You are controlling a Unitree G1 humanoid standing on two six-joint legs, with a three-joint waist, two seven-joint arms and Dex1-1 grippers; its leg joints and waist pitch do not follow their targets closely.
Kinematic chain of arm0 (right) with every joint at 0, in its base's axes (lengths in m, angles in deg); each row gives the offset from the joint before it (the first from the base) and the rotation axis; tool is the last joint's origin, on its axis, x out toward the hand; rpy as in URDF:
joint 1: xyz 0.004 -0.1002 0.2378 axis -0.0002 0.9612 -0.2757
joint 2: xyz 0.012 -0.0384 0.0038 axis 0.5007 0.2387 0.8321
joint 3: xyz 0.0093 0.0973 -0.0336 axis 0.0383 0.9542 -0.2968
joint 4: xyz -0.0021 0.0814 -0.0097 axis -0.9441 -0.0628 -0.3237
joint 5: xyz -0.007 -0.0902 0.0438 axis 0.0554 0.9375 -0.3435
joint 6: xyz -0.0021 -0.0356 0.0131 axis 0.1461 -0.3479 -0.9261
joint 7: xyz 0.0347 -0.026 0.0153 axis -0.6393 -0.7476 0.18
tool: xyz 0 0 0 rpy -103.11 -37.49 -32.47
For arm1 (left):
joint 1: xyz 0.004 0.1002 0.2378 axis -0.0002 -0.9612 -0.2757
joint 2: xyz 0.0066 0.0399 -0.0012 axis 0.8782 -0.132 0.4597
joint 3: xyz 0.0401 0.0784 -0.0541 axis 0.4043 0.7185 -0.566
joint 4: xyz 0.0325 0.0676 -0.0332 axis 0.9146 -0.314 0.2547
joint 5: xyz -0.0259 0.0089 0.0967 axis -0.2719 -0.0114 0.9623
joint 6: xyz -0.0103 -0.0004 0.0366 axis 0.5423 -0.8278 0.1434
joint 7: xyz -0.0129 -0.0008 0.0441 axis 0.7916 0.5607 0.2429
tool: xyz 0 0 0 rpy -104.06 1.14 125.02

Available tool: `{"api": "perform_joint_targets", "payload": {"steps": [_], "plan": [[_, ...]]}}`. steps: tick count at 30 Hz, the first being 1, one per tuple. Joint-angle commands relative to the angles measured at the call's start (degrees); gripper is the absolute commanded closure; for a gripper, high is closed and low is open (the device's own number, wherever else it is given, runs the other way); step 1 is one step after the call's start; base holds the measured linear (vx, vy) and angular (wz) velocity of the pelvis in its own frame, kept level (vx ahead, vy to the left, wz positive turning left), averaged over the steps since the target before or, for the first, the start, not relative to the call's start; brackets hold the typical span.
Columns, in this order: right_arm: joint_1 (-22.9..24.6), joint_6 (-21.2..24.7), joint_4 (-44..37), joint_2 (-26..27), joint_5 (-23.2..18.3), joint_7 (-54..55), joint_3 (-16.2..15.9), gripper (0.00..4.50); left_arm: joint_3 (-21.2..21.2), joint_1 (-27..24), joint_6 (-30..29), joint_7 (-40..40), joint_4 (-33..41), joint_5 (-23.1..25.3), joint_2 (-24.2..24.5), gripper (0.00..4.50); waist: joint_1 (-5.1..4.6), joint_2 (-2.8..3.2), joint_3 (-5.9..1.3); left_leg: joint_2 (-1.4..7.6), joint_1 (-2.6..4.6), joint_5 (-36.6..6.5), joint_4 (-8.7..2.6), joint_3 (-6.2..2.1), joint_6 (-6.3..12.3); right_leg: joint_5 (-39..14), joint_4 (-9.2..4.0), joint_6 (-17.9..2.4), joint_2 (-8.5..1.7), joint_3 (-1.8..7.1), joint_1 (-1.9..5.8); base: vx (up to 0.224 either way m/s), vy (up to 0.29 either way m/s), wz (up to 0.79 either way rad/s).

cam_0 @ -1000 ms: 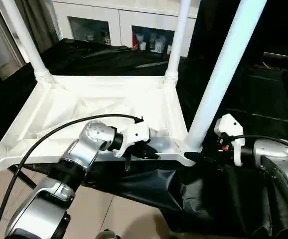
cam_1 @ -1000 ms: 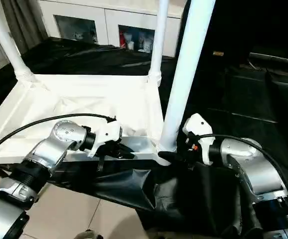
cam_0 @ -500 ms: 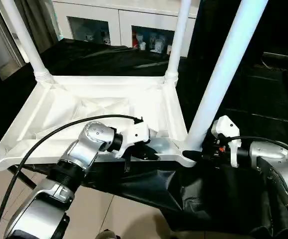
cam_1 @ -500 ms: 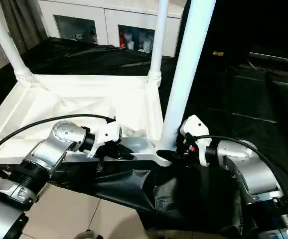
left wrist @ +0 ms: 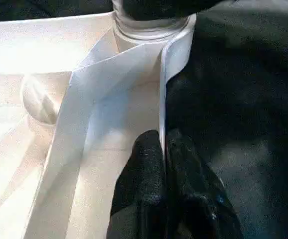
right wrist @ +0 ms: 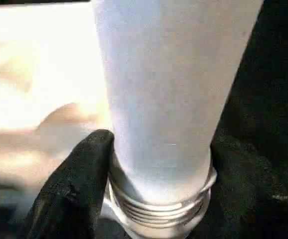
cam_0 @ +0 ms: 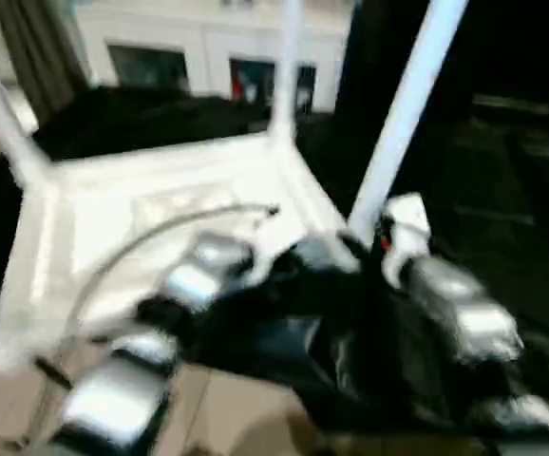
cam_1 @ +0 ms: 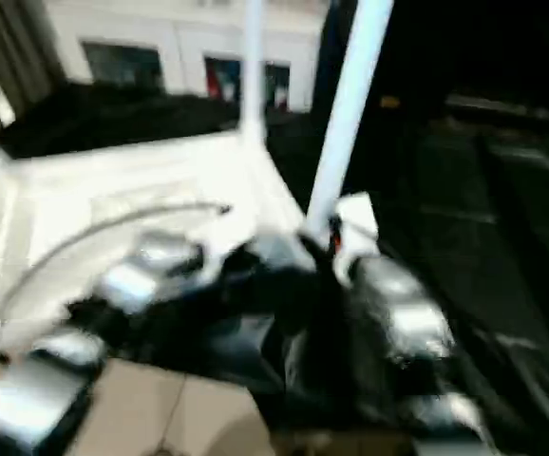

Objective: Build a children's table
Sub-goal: Rotate leg to tighten

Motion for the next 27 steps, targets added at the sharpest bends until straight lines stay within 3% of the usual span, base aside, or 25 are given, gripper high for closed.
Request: {"api": "perform_joint_targets", "payload": {"steps": [1, 5, 8, 11, 15, 17, 21, 24, 25, 27], "plan": [[1.01, 1.73, 7.3, 2.52, -0.56, 4.81, 0.94, 1.8, -3.07, 3.42, -0.35, -7.21, -0.58, -0.42, -0.52, 4.5, -0.13, 0.3, -4.21, 0.16, 0.76, -14.76, -3.87, -0.02, 1.4, -26.93, -5.68, -5.23, -2.85, 1.61, 3.56, 0.0, 0.0, 0.0], [-2.54, 0.03, 10.12, 5.82, -0.49, 6.97, 1.06, 1.8, -2.79, 5.04, 0.46, -8.09, -2.08, -0.11, -2.24, 4.5, -0.42, 0.29, -3.97, 0.02, 1.04, -17.81, -4.11, -0.21, 2.23, -29.03, -6.21, -4.19, -2.85, 1.11, 3.85, 0.0, 0.0, 0.0], [-4.19, -1.16, 11.9, 7.16, 0.49, 7.86, 1.4, 1.8, -2.62, 5.82, 1.24, -8.0, -3.42, 0.3, -2.74, 4.5, -0.5, 0.32, -4.09, 0.07, 0.96, -17.16, -4.2, -0.29, 2.14, -28.45, -6.07, -4.07, -2.94, 1.26, 3.86, 0.0, 0.0, 0.0], [-4.8, -2.82, 12.31, 7.47, 1.12, 7.48, 1.12, 1.11, -2.59, 5.67, 1.51, -7.38, -3.75, -0.07, -2.56, 4.5, -0.52, 0.18, -4.16, 0.18, 0.87, -16.64, -4.27, -0.28, 2.4, -27.04, -5.77, -4.75, -3.0, 1.41, 3.97, 0.0, 0.0, 0.0], [-4.22, -4.34, 8.55, 5.47, 2.12, 4.55, -0.67, 0.76, -1.76, 4.82, 3.94, -3.89, -3.12, -0.58, -1.73, 4.5, -0.64, 0.02, -4.37, 0.28, 0.54, -14.81, -4.32, -0.27, 2.87, -23.81, -5.14, -6.15, -3.02, 1.69, 4.29, 0.0, 0.0, 0.0], [-3.95, -4.5, 7.41, 4.86, 2.31, 3.76, -1.05, 0.63, -1.65, 4.57, 4.57, -2.94, -2.84, -0.79, -1.57, 4.5, -0.49, -0.03, -4.52, 0.46, 0.21, -12.12, -4.23, -0.16, 3.69, -18.95, -4.45, -7.76, -3.03, 2.05, 4.45, 0.0, 0.0, 0.0], [-0.83, -5.71, -1.37, -1.21, 2.6, -5.83, -3.13, 0.2, -1.4, 2.75, 7.96, 4.42, -0.29, -2.42, 0.32, 4.5, -0.07, -0.56, -4.85, 0.55, -0.11, -8.05, -3.78, 0.12, 5.45, -12.07, -3.36, -10.32, -3.08, 2.39, 4.69, 0.0, 0.0, 0.0], [3.03, -3.7, -9.3, -7.73, 1.18, -15.82, -4.95, 0.06, -0.57, 1.03, 10.42, 9.66, 2.22, -3.11, 2.6, 4.5, 0.65, -0.35, -4.99, 0.79, -0.18, -4.81, -3.55, 0.07, 8.35, -5.33, -2.4, -12.1, -2.95, 2.56, 4.85, 0.0, 0.0, 0.0], [4.9, -2.4, -12.9, -10.92, -0.04, -20.23, -5.69, 0.06, -0.17, -0.01, 11.36, 12.84, 3.98, -3.89, 3.67, 4.5, 0.78, -0.37, -5.03, 0.87, -0.05, -4.76, -3.51, 0.07, 8.68, -4.84, -2.33, -12.34, -2.97, 2.59, 4.9, 0.0, 0.0, 0.0], [5.62, -1.81, -14.34, -12.22, -0.57, -21.95, -5.98, 0.06, 0.01, -0.45, 11.73, 14.24, 4.74, -4.22, 4.15, 4.5, 0.93, -0.3, -4.87, 1.02, 0.01, -5.42, -3.49, 0.19, 9.36, -4.86, -2.35, -12.94, -3.04, 2.73, 4.73, 0.0, 0.0, 0.0]]}}
